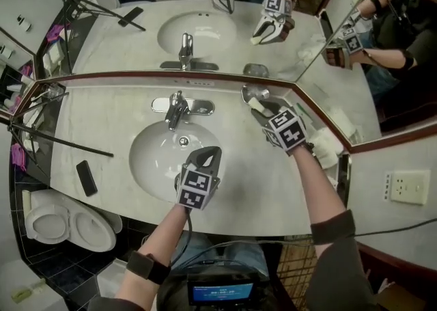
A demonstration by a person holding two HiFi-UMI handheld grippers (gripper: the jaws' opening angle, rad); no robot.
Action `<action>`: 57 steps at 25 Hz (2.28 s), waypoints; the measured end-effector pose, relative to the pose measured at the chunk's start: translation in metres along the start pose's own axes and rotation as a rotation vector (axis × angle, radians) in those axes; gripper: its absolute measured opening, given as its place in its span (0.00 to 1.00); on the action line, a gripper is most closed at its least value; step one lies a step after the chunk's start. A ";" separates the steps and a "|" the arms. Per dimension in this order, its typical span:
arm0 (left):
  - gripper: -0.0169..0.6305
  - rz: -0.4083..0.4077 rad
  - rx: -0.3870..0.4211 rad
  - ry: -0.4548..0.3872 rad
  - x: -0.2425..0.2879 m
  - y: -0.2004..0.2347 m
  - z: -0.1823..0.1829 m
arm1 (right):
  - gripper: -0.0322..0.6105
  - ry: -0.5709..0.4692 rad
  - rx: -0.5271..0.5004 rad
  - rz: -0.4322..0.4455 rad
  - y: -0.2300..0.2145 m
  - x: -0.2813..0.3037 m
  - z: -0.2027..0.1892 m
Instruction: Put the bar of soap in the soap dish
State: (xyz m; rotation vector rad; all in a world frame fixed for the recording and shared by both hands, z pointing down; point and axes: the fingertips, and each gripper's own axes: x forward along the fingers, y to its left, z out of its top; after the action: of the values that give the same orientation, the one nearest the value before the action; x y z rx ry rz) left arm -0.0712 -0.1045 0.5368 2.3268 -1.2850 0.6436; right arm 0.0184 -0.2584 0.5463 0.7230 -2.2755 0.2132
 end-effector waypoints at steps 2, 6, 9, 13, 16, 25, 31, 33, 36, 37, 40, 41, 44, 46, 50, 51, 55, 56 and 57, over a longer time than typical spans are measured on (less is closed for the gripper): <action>0.03 0.003 0.008 -0.009 -0.007 -0.002 0.006 | 0.29 -0.033 0.028 -0.011 0.012 -0.021 0.003; 0.03 0.003 0.035 -0.033 -0.019 -0.010 0.018 | 0.29 -0.109 0.103 -0.036 0.035 -0.067 0.011; 0.03 -0.003 0.052 -0.050 -0.028 -0.015 0.024 | 0.29 -0.148 0.121 -0.064 0.050 -0.099 0.013; 0.03 -0.004 0.060 -0.071 -0.038 -0.017 0.033 | 0.29 -0.192 0.141 -0.093 0.070 -0.129 0.014; 0.03 -0.005 0.066 -0.074 -0.043 -0.019 0.034 | 0.29 -0.212 0.180 -0.105 0.083 -0.140 0.006; 0.03 0.012 0.092 -0.053 -0.046 -0.016 0.036 | 0.29 -0.120 0.280 -0.116 0.107 -0.119 -0.074; 0.03 0.027 0.114 -0.033 -0.050 -0.013 0.036 | 0.29 0.043 0.310 -0.125 0.113 -0.079 -0.150; 0.03 0.032 0.118 -0.031 -0.050 -0.013 0.036 | 0.29 0.086 0.315 -0.125 0.114 -0.067 -0.163; 0.03 0.036 0.121 -0.026 -0.052 -0.013 0.035 | 0.29 0.145 0.332 -0.128 0.113 -0.049 -0.188; 0.03 0.036 0.123 -0.025 -0.053 -0.014 0.034 | 0.29 0.165 0.336 -0.131 0.113 -0.043 -0.196; 0.03 0.033 0.130 -0.024 -0.055 -0.016 0.032 | 0.29 0.212 0.322 -0.142 0.109 -0.030 -0.212; 0.03 0.032 0.132 -0.024 -0.056 -0.017 0.030 | 0.29 0.222 0.317 -0.140 0.108 -0.026 -0.215; 0.03 0.034 0.135 -0.020 -0.056 -0.016 0.027 | 0.29 0.254 0.308 -0.135 0.105 -0.017 -0.222; 0.03 0.037 0.129 -0.017 -0.056 -0.014 0.025 | 0.29 0.274 0.299 -0.140 0.103 -0.014 -0.226; 0.03 0.045 0.108 -0.013 -0.059 -0.010 0.022 | 0.30 0.303 0.299 -0.122 0.108 -0.009 -0.236; 0.03 0.046 0.106 -0.013 -0.060 -0.009 0.022 | 0.31 0.305 0.297 -0.124 0.108 -0.008 -0.237; 0.03 0.049 0.104 -0.012 -0.060 -0.006 0.020 | 0.32 0.314 0.305 -0.144 0.106 -0.008 -0.242; 0.03 0.049 0.104 -0.013 -0.060 -0.006 0.020 | 0.33 0.315 0.306 -0.146 0.106 -0.008 -0.242; 0.03 0.048 0.103 -0.014 -0.060 -0.006 0.019 | 0.33 0.314 0.306 -0.146 0.106 -0.009 -0.241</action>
State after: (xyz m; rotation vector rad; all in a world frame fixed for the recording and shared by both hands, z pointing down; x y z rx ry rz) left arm -0.0906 -0.0717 0.4861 2.3921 -1.3477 0.7262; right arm 0.1083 -0.0823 0.7203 0.9367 -1.9024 0.5725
